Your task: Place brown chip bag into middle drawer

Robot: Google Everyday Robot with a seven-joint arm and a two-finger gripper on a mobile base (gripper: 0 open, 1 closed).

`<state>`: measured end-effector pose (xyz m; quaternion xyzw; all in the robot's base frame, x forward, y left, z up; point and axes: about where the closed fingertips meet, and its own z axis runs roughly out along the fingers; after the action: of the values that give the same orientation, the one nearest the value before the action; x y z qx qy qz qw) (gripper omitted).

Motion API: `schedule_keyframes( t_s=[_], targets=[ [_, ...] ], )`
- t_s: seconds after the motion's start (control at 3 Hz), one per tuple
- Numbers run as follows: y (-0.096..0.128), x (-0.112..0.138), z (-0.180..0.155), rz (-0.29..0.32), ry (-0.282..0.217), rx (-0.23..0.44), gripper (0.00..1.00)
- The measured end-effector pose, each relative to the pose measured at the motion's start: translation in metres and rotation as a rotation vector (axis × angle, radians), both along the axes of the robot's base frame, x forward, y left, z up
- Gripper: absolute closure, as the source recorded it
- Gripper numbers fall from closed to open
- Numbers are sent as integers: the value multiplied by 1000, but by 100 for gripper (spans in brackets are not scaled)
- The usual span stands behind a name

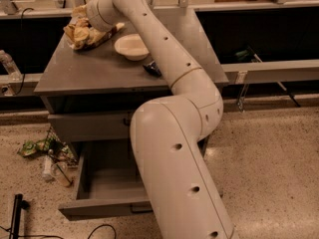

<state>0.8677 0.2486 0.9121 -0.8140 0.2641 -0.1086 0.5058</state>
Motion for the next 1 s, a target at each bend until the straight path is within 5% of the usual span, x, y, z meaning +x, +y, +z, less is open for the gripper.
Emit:
schedule_keyframes(
  t_s=[0.67,1.0],
  targets=[
    [17,-7,-24,45,90,23,88],
    [22,-20,-21,93,88,-11,100]
  ],
)
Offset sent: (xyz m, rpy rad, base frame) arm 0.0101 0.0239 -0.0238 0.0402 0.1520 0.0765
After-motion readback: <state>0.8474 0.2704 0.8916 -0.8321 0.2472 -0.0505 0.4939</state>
